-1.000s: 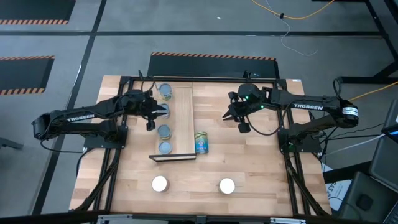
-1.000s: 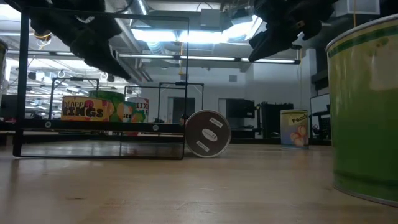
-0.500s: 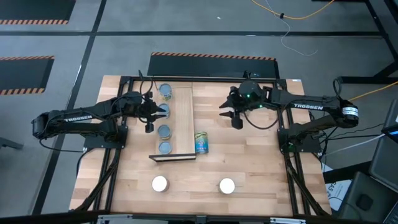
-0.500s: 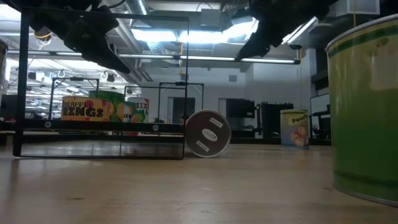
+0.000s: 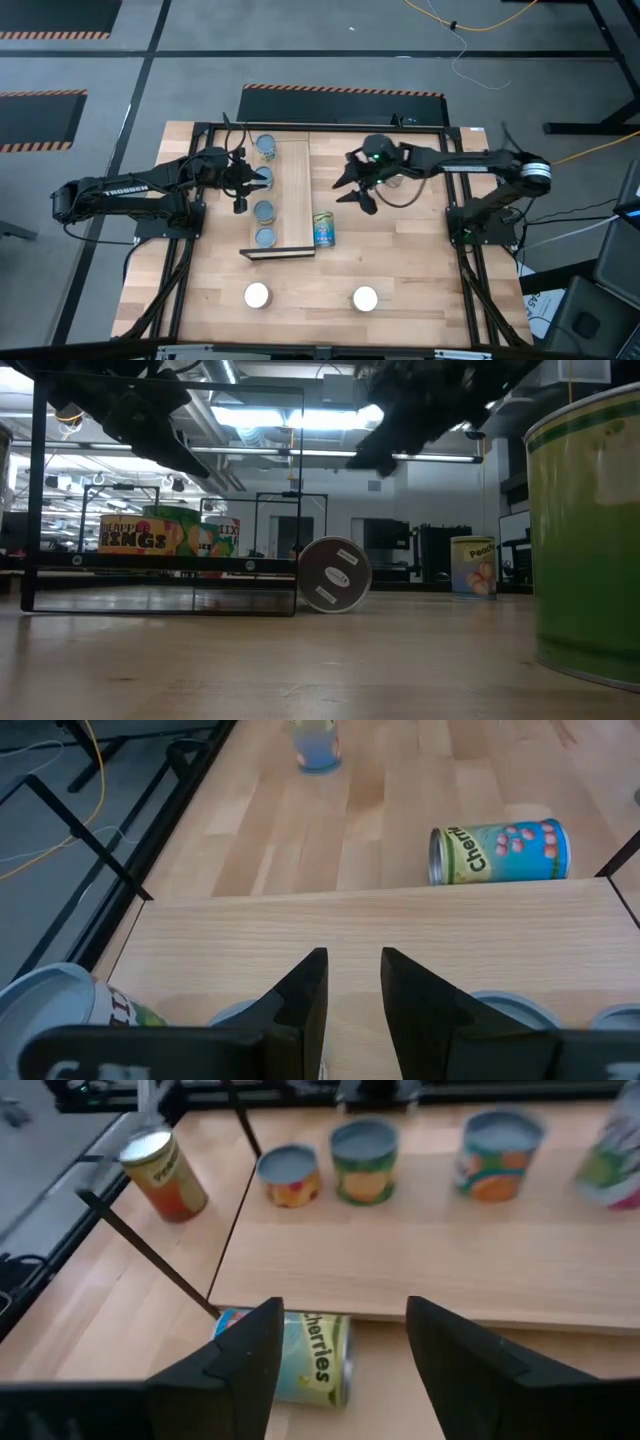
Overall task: Pick and place cans onto a shelf
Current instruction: Put the canned cherries on the shelf
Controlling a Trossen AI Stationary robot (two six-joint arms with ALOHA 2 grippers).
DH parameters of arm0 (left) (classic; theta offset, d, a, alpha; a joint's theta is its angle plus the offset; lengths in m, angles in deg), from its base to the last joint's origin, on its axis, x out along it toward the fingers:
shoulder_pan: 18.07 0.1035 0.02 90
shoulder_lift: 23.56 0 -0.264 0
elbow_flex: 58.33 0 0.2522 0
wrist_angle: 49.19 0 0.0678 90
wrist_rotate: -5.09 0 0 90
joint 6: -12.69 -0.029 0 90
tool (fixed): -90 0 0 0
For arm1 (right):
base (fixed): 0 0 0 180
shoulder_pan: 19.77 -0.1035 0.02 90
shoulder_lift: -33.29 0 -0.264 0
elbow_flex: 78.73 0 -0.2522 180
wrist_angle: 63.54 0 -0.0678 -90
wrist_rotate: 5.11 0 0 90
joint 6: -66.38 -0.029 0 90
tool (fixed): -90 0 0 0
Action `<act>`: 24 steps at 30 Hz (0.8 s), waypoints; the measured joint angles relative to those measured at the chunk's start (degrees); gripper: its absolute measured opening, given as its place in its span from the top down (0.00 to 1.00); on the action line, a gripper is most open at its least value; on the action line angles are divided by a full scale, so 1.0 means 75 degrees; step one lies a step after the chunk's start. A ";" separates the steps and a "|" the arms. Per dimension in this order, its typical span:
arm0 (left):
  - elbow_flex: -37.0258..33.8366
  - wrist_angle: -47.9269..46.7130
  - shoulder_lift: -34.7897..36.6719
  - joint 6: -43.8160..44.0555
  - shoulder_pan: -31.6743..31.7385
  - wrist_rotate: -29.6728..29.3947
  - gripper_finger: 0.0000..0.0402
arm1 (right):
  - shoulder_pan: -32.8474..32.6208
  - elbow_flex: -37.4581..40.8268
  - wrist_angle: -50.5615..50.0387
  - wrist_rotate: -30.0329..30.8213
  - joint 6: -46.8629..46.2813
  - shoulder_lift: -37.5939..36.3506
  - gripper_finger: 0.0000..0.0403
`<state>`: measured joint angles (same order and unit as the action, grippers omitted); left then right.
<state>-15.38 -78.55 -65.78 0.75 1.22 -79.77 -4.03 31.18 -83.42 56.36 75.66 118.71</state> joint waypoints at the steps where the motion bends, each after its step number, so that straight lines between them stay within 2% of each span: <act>1: 0.0000 0.0000 0.0000 -0.0001 0.0000 0.0000 0.78 | 0.0035 0.0000 0.0112 -0.0160 0.0000 0.0231 0.46; 8: 0.0000 -0.0035 0.0000 0.0184 0.0000 0.0003 0.78 | 0.0283 0.0000 0.1006 -0.1565 -0.0046 0.1666 0.46; 17: 0.0000 -0.0038 -0.0003 0.0184 0.0000 0.0006 0.78 | 0.0384 -0.0003 0.1774 -0.2157 -0.0067 0.2770 0.46; 24: 0.0000 -0.0035 -0.0003 0.0187 0.0003 0.0006 0.78 | 0.0381 -0.0003 0.2025 -0.2169 -0.0227 0.3240 0.46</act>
<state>-15.38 -78.81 -65.80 2.15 1.24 -79.72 -1.18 31.16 -68.24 40.09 73.96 143.01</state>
